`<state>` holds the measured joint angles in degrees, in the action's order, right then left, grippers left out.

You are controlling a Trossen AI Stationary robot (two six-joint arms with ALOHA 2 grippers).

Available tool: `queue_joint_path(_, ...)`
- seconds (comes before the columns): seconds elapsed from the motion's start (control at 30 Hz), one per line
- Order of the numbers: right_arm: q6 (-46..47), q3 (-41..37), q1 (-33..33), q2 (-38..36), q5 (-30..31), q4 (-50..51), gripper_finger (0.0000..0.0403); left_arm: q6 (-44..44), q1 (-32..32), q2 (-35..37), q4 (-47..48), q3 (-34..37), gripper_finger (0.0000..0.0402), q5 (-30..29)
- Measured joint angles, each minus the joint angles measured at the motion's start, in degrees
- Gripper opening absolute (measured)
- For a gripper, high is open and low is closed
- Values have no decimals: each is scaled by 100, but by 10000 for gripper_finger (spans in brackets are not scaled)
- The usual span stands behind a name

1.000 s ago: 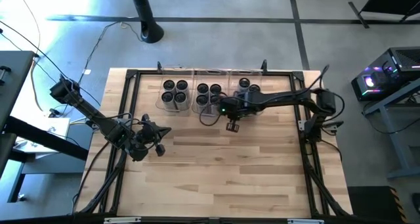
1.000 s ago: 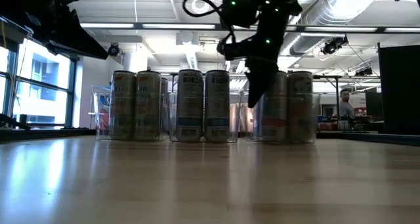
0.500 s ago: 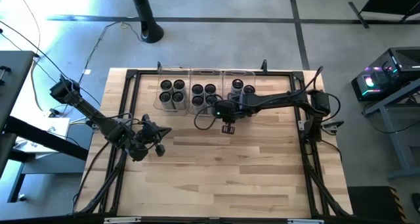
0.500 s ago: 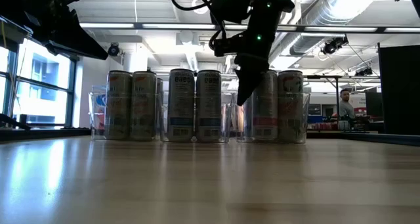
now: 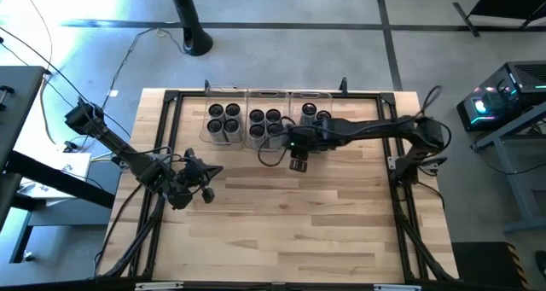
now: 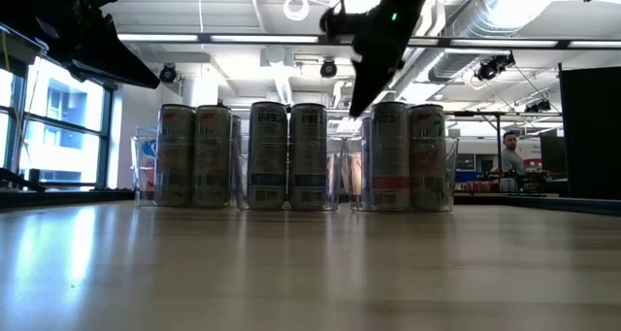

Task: Sort soda cans
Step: Adjust the transparent bins

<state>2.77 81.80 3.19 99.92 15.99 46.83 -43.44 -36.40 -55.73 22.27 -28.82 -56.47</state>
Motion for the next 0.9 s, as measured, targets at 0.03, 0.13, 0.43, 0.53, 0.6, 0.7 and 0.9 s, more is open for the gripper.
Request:
queue_joint_path(0.03, 21, 0, -67, -106, 15, 11, 162, 0, -1, 1, -2, 0, 0, 0)
queue_joint_path(0.13, 169, 0, -342, -457, 16, 142, 162, -1, 0, 0, -2, 0, 0, 26)
queue_joint_path(0.43, 1151, -132, -1761, -1015, -151, 906, 161, -350, -3, -54, 53, 1, 0, 451)
queue_joint_path(0.53, 1522, -713, -2146, -1015, -92, 536, 146, -604, -9, -234, 51, 1, 0, 670)
queue_joint_path(0.6, 1862, -1285, -2302, -1008, 174, 179, 127, -729, -9, -474, 51, 6, 0, 705)
queue_joint_path(0.7, 2364, -2107, -2361, -1004, 723, -501, 93, -869, 52, -861, -395, 194, 0, 715)
queue_joint_path(0.9, 2479, -3230, -1939, -1004, 1423, -2063, 21, -589, 622, -1585, -1754, 657, 0, 944)
